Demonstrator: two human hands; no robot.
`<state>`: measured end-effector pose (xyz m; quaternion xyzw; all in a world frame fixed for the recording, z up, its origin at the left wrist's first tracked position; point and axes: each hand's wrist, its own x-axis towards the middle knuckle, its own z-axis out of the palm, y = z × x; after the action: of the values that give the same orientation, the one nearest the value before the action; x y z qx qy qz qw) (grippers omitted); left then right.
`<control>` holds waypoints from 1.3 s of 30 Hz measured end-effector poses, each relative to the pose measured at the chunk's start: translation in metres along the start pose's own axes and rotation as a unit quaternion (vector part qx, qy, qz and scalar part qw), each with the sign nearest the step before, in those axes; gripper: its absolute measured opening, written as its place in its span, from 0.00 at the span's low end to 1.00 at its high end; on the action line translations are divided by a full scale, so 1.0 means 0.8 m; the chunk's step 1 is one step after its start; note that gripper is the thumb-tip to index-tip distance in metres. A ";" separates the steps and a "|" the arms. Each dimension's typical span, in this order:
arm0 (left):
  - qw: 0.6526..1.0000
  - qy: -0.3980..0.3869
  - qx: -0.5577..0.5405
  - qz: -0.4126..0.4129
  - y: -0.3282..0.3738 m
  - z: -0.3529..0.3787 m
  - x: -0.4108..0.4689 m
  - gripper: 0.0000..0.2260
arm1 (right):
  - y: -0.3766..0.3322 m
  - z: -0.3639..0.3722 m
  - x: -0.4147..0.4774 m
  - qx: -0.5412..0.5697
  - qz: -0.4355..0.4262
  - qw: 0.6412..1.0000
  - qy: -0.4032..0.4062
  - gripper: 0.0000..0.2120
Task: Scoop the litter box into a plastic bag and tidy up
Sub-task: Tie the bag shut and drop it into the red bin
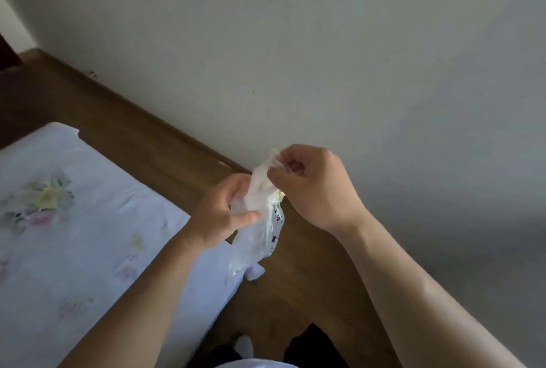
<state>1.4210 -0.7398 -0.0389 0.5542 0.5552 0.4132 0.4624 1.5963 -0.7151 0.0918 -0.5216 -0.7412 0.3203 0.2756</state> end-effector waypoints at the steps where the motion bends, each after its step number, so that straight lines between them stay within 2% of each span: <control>1: 1.000 0.021 0.001 -0.005 0.000 -0.015 0.021 0.25 | -0.002 0.003 0.032 0.000 -0.015 1.000 -0.017 0.11; 6: 0.991 0.124 0.016 -0.041 -0.025 -0.080 0.126 0.22 | 0.005 0.044 0.196 0.007 -0.094 0.989 -0.114 0.12; 10: 0.970 0.230 0.029 -0.076 -0.062 -0.123 0.214 0.23 | 0.015 0.085 0.333 0.012 -0.153 0.970 -0.189 0.09; 15: 0.924 0.361 0.047 -0.115 -0.084 -0.175 0.306 0.23 | 0.004 0.137 0.488 0.005 -0.197 0.935 -0.294 0.08; 22: 0.851 0.486 0.074 -0.186 -0.088 -0.281 0.383 0.24 | -0.069 0.243 0.649 0.017 -0.246 0.880 -0.405 0.05; 27: 0.808 0.553 0.037 -0.199 -0.134 -0.406 0.420 0.25 | -0.144 0.357 0.739 0.017 -0.296 0.850 -0.436 0.05; 34: 0.775 0.603 0.013 -0.190 -0.185 -0.633 0.473 0.22 | -0.271 0.522 0.873 -0.014 -0.357 0.842 -0.405 0.05; 39: 0.758 0.623 0.005 -0.196 -0.194 -0.801 0.507 0.20 | -0.386 0.625 0.970 -0.009 -0.381 0.820 -0.428 0.06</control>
<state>0.7790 -0.3078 -0.0644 0.0562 0.8193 0.5646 0.0828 0.8048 -0.1489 0.0631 -0.0111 -0.9270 0.3740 0.0260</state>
